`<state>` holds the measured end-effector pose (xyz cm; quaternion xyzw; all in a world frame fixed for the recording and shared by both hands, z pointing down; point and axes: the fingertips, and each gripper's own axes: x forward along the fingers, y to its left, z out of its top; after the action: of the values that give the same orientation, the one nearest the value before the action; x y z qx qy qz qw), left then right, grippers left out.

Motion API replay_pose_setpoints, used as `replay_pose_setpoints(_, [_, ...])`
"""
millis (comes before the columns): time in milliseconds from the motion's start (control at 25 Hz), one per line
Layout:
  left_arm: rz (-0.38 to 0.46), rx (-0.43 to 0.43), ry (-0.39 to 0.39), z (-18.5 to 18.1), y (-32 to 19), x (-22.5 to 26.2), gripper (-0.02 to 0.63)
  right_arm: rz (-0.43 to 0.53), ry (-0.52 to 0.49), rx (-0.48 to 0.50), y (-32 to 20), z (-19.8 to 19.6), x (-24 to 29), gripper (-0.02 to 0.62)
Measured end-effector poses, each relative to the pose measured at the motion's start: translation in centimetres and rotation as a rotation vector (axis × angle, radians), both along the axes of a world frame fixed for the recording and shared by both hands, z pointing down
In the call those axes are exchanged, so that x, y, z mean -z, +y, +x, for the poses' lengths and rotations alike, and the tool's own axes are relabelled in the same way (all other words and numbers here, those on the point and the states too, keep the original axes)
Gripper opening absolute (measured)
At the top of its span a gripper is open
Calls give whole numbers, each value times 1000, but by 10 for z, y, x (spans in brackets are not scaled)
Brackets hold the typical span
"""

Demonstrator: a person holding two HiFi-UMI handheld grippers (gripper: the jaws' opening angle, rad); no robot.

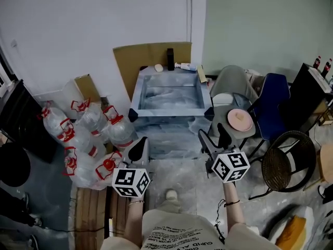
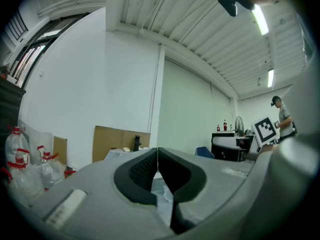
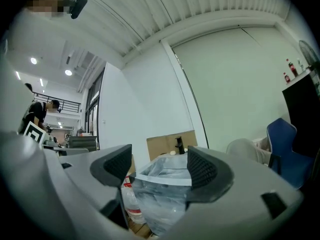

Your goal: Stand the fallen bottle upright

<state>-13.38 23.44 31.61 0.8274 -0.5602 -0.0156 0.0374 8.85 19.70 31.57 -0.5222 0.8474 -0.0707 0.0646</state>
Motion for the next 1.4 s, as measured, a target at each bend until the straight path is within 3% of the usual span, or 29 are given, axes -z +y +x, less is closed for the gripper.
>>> replay_pose_setpoints(400, [-6,-76,23,-2,-107,2,25,-21,6,-38,-87,-8,1,331])
replay_pose_setpoints(880, [-40,-151,32,6,-162,-14,25,-55,34,-91,-128,1,-9,331])
replay_pose_setpoints(1400, [-75,-116,25,0,-227,-30,25,-76,36,-67,-213,4,-20,331])
